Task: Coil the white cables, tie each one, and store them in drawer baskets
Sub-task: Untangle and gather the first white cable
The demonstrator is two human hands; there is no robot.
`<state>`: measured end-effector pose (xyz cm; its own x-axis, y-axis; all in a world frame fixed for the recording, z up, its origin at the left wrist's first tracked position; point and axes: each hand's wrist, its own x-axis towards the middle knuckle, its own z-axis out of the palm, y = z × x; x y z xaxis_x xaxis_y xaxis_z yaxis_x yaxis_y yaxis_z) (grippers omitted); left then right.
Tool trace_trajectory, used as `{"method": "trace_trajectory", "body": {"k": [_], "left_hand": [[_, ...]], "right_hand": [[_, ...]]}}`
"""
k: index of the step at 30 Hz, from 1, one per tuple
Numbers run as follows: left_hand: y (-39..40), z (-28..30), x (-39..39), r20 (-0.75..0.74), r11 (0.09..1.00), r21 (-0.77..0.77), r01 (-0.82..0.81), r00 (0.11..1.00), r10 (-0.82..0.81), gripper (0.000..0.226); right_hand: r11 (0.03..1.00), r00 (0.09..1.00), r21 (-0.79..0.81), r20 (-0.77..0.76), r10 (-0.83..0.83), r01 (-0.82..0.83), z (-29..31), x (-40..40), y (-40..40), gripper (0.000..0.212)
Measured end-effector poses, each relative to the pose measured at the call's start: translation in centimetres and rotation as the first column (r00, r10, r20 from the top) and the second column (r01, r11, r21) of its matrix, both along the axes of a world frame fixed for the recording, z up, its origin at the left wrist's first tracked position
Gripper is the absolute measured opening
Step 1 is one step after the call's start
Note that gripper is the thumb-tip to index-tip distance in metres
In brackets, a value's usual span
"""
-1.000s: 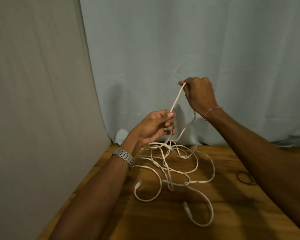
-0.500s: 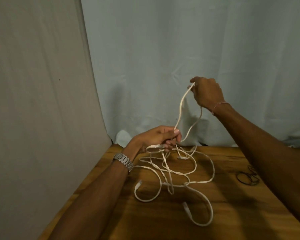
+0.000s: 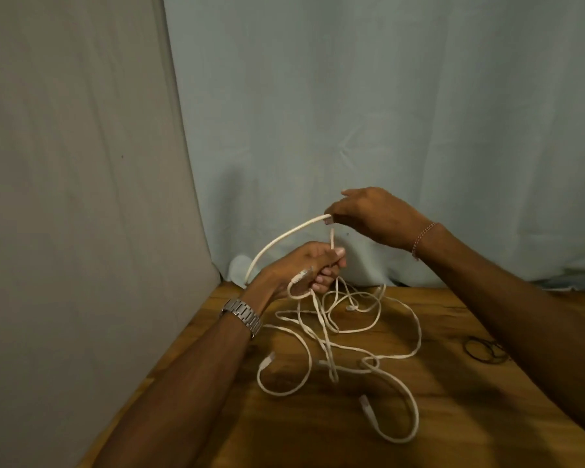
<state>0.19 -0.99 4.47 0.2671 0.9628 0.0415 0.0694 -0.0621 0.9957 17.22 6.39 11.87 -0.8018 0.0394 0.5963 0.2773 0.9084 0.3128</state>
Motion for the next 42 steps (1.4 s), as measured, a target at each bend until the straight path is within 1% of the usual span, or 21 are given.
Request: {"method": "trace_trajectory", "body": {"k": [2, 4, 6, 8, 10, 12, 13, 17, 20, 22, 23, 25, 27, 30, 32, 34, 36, 37, 38, 40, 42], "left_hand": [[-0.4, -0.1, -0.1, 0.002, 0.997, 0.053, -0.054, 0.999, 0.054, 0.026], [-0.1, 0.2, -0.4, 0.016, 0.989, 0.070, -0.131, 0.991, 0.130, 0.030], [0.3, 0.6, -0.6, 0.054, 0.987, 0.029, -0.159, 0.986, 0.157, 0.033], [0.5, 0.6, -0.4, 0.025, 0.984, 0.077, -0.158, 0.987, 0.157, 0.033], [0.1, 0.0, 0.1, -0.120, 0.959, 0.210, -0.189, 0.969, 0.217, 0.027], [-0.3, -0.7, 0.4, -0.214, 0.948, 0.266, -0.174, 0.948, 0.234, 0.022], [-0.5, -1.2, 0.5, -0.227, 0.950, 0.260, -0.171, 0.946, 0.232, 0.022], [-0.6, -1.8, 0.9, -0.167, 0.938, 0.271, -0.218, 0.948, 0.269, 0.029], [-0.7, -1.7, 0.8, -0.110, 0.926, 0.302, -0.228, 0.956, 0.271, 0.029], [-0.8, -1.5, 0.7, -0.012, 0.925, 0.287, -0.248, 0.965, 0.263, 0.030], [-0.8, -1.4, 0.7, 0.085, 0.926, 0.265, -0.268, 0.963, 0.254, 0.031], [-0.8, -0.6, 0.7, 0.348, 0.941, 0.165, -0.294, 0.910, 0.224, 0.032], [-0.7, 0.3, 0.7, 0.574, 0.965, 0.093, -0.245, 0.805, 0.149, 0.036], [-0.5, 1.0, 0.4, 0.709, 0.964, 0.122, -0.237, 0.700, 0.082, 0.028], [-0.4, 1.1, 0.0, 0.710, 0.967, 0.134, -0.214, 0.702, 0.057, 0.028], [-0.2, 1.1, -0.3, 0.648, 0.973, 0.104, -0.205, 0.756, 0.090, 0.034], [0.2, 1.1, -0.2, 0.579, 0.972, 0.047, -0.229, 0.799, 0.160, 0.038], [0.3, 1.0, -0.1, 0.555, 0.971, 0.026, -0.238, 0.812, 0.184, 0.037], [0.4, 1.0, 0.1, 0.538, 0.970, 0.014, -0.243, 0.820, 0.198, 0.036], [0.5, 1.2, 0.2, 0.523, 0.975, 0.010, -0.221, 0.832, 0.183, 0.032], [0.5, 1.6, 0.1, 0.486, 0.974, 0.004, -0.227, 0.851, 0.196, 0.028]], "right_hand": [[0.975, 0.998, -0.219, 0.033, 0.052, -0.044, 0.4, 0.2, -0.5, 0.025], [0.902, 0.995, -0.428, 0.054, 0.079, -0.048, 0.7, 0.5, -1.2, 0.041], [0.849, 0.994, -0.525, 0.047, 0.097, -0.058, 0.7, 0.5, -1.9, 0.043], [0.868, 0.994, -0.485, -0.052, 0.092, -0.106, 0.5, 0.2, -2.2, 0.026], [0.845, 0.961, -0.498, -0.270, 0.063, -0.195, 0.7, -0.1, -2.6, 0.015], [0.827, 0.861, -0.472, -0.508, 0.027, -0.305, 1.5, -0.3, -2.8, 0.015], [0.827, 0.813, -0.447, -0.582, 0.021, -0.341, 2.0, -0.3, -2.9, 0.015], [0.798, 0.725, -0.408, -0.687, 0.051, -0.443, 3.4, -0.6, -3.3, 0.012], [0.737, 0.594, -0.405, -0.804, -0.006, -0.541, 2.7, -0.6, -2.9, 0.004], [0.732, 0.552, -0.387, -0.834, -0.019, -0.561, 2.0, -0.3, -2.2, 0.001], [0.732, 0.549, -0.387, -0.835, -0.020, -0.561, 1.6, -0.1, -1.8, 0.002], [0.745, 0.572, -0.398, -0.820, -0.028, -0.534, 0.9, 0.4, -0.8, 0.008], [0.801, 0.634, -0.406, -0.772, -0.042, -0.440, 0.3, 1.1, 0.4, 0.016], [0.923, 0.789, -0.332, -0.612, -0.054, -0.194, -1.3, 2.7, 1.9, 0.020], [0.936, 0.879, -0.338, -0.472, -0.074, -0.102, -2.7, 3.6, 2.4, 0.016], [0.923, 0.958, -0.386, -0.263, -0.114, 0.004, -3.9, 4.0, 2.7, 0.021], [0.914, 0.982, -0.366, 0.001, -0.188, 0.175, -4.8, 3.8, 3.0, 0.035], [0.916, 0.973, -0.328, 0.077, -0.216, 0.229, -5.0, 3.6, 3.1, 0.037], [0.919, 0.972, -0.317, 0.079, -0.221, 0.235, -5.1, 3.3, 3.0, 0.034], [0.910, 0.976, -0.384, -0.081, -0.203, 0.157, -5.2, 2.7, 1.9, 0.028], [0.919, 0.949, -0.385, -0.246, -0.195, 0.089, -5.0, 2.0, 0.1, 0.029]]}}
